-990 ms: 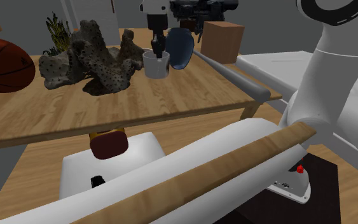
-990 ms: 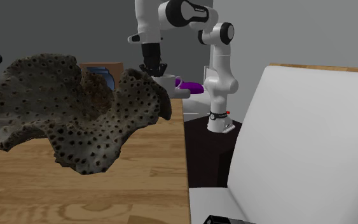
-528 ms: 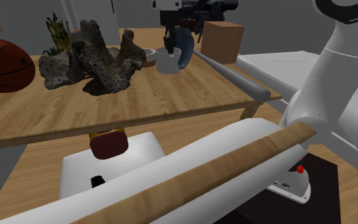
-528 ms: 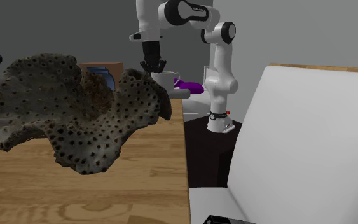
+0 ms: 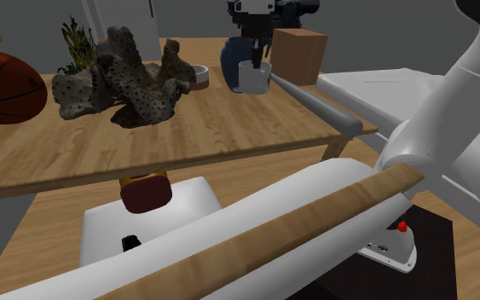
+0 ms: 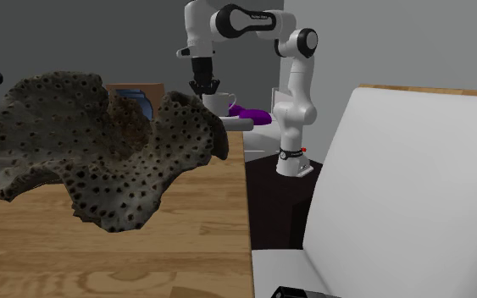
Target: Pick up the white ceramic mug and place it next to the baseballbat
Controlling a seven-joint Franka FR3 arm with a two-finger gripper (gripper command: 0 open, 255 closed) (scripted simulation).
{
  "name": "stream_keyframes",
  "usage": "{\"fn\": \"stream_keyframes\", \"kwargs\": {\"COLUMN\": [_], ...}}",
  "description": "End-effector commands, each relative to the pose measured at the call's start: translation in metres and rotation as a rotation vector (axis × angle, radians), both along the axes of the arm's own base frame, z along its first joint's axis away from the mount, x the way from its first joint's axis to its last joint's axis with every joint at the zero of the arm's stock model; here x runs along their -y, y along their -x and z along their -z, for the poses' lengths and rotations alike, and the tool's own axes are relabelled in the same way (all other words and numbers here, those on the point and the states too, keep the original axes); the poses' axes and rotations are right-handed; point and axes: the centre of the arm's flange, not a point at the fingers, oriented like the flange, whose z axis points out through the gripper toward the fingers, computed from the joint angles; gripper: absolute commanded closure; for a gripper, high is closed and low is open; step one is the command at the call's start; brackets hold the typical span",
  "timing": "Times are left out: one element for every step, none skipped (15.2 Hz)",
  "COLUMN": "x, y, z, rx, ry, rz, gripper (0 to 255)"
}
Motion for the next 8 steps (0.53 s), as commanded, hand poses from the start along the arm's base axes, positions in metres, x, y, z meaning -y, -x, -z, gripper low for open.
{"fn": "stream_keyframes", "kwargs": {"x": [0.008, 0.008, 0.008, 0.008, 0.008, 0.008, 0.008, 0.008], "y": [0.003, 0.003, 0.003, 0.003, 0.003, 0.003, 0.003, 0.003], "z": [0.007, 0.012, 0.017, 0.023, 0.028, 0.033, 0.039, 0.044], "rx": [0.0, 0.0, 0.0, 0.0, 0.0, 0.0, 0.0, 0.0], "ry": [0.0, 0.0, 0.0, 0.0, 0.0, 0.0, 0.0, 0.0], "rz": [-0.001, -0.001, -0.001, -0.001, -0.001, -0.001, -0.001, -0.001], "gripper": [255, 255, 255, 255, 255, 255, 255, 255]}}
